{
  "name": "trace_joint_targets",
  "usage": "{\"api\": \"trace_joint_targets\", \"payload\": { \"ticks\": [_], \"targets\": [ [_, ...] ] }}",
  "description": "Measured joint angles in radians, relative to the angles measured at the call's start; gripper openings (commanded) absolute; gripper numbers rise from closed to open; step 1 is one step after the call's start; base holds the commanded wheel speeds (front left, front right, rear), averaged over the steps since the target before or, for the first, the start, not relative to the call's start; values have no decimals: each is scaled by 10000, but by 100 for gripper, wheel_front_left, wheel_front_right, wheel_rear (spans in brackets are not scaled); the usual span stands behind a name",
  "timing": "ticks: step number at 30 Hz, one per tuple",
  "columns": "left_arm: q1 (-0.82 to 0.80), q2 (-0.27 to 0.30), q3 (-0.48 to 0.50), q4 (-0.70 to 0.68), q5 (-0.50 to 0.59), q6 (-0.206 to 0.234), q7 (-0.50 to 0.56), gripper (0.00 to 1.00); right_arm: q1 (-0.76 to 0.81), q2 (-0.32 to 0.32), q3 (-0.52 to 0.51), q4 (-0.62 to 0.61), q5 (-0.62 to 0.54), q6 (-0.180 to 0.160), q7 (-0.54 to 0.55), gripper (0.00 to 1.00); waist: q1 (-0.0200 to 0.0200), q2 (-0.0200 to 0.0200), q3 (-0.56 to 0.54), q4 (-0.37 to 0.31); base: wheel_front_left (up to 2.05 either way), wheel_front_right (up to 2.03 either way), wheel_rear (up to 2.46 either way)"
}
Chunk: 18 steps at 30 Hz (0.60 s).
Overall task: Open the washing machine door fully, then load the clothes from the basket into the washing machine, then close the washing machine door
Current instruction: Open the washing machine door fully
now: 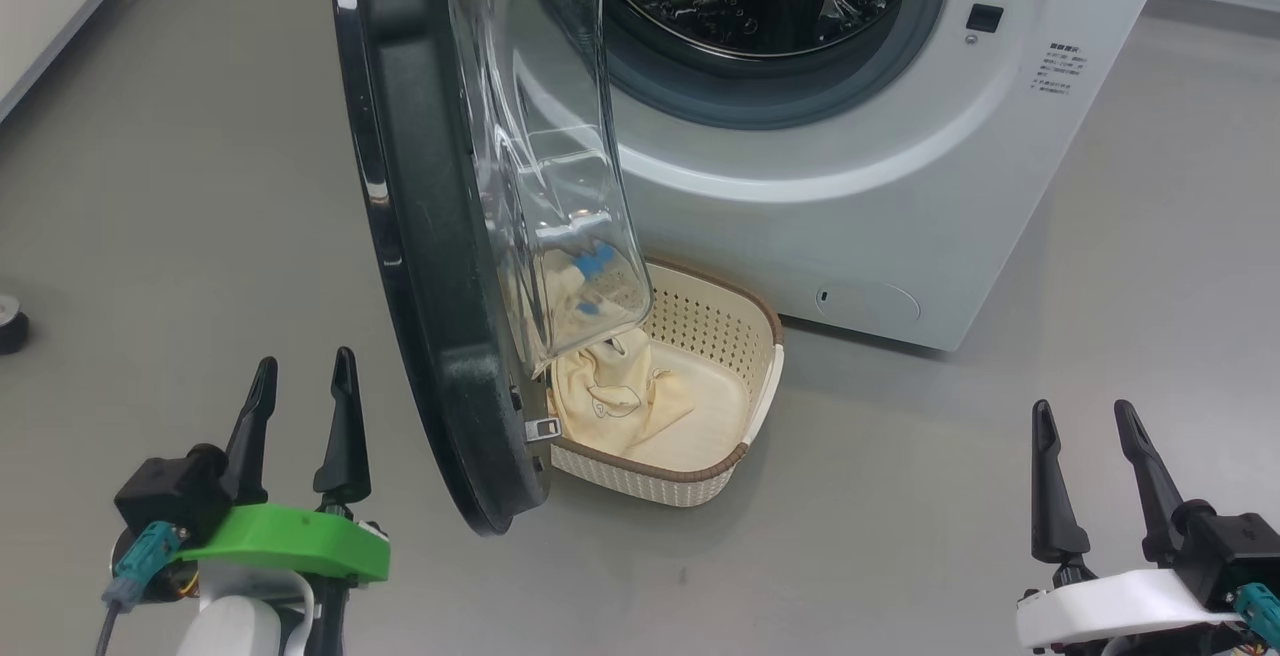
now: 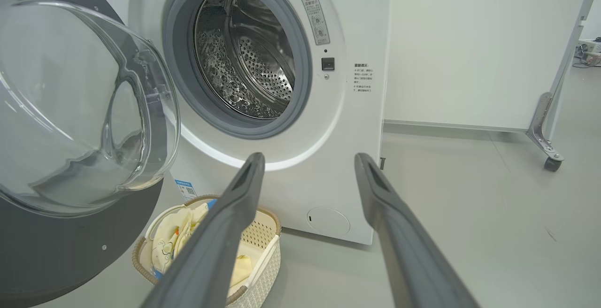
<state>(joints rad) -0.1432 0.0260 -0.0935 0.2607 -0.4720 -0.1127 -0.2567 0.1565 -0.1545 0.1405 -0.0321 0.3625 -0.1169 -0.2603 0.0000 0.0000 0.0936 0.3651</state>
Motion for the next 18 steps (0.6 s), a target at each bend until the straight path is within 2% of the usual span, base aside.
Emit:
{"api": "trace_joint_targets", "payload": {
  "ticks": [4,5,6,7,18],
  "targets": [
    [0,0,-4,56,0,-44,0,100,22,84,-86,-48,-128,27,0,100,0,0,-43,-3,0,0,0],
    [0,0,-2,69,0,-44,2,95,40,121,-102,-56,-150,40,0,100,0,0,-54,-5,0,0,0],
    [0,2,-4,79,0,-58,2,45,75,163,-113,-67,-173,100,0,100,0,0,-64,-7,0,0,0],
    [0,2,-4,90,2,-69,2,0,132,215,-127,-82,-215,127,0,100,0,0,-73,-10,0,0,0],
    [3,2,-36,171,207,-71,0,0,227,447,-359,-115,-523,385,0,100,0,0,-126,-31,0,0,0]
  ]
}}
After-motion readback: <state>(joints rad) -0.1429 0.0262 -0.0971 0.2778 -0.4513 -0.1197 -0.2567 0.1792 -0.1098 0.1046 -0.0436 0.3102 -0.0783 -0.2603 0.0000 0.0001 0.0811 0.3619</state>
